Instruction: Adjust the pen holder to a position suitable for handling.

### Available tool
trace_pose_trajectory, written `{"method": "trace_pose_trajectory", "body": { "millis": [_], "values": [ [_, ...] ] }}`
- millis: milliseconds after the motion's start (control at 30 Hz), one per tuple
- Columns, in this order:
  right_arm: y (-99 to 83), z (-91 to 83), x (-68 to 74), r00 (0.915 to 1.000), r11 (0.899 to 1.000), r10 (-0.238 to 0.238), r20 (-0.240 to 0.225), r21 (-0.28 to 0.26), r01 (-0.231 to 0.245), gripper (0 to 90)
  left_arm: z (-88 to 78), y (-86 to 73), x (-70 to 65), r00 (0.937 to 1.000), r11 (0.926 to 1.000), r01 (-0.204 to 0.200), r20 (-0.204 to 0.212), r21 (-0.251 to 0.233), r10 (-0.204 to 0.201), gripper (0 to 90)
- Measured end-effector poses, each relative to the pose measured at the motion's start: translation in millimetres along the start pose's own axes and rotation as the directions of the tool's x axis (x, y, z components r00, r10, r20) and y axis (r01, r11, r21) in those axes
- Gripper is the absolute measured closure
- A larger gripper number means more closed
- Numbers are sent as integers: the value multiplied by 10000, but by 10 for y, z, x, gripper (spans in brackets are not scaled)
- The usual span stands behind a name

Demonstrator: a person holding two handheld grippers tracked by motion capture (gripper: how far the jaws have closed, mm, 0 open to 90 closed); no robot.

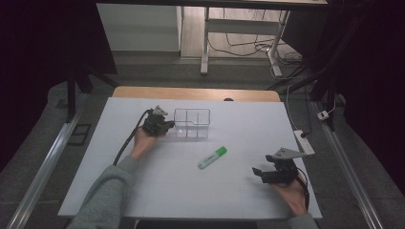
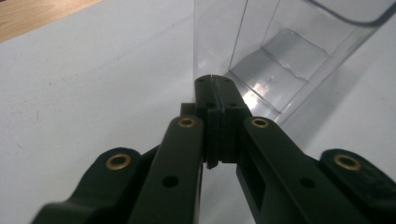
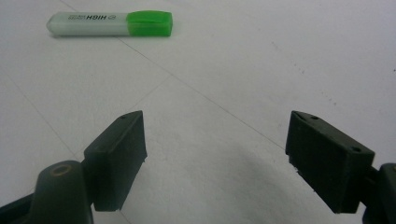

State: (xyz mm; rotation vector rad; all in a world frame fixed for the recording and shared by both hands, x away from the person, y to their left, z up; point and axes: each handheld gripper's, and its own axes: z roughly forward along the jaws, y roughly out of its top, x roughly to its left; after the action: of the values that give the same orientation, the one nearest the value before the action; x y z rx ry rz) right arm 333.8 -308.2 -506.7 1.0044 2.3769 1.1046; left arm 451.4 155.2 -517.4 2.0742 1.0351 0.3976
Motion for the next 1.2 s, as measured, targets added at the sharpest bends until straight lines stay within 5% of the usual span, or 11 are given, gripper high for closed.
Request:
{"method": "trace_pose_trajectory", "body": {
  "millis": [300, 1000, 1200],
  "values": [
    [-1, -3, -5, 10000, 10000, 52, -27, 5, -52, 201, -52, -4, 15, 9998, 9998, -173, -59, -92, 173, 888],
    [5, -3, -23, 10000, 10000, 42, -56, -76, -43, 202, -855, -453, -111, 9999, 9987, -131, 4, -489, 132, 882],
    [12, 5, -22, 9999, 10000, 20, -106, -79, -21, 202, -1064, -678, -196, 9999, 9995, -73, 87, -308, 76, 658]
  ]
}}
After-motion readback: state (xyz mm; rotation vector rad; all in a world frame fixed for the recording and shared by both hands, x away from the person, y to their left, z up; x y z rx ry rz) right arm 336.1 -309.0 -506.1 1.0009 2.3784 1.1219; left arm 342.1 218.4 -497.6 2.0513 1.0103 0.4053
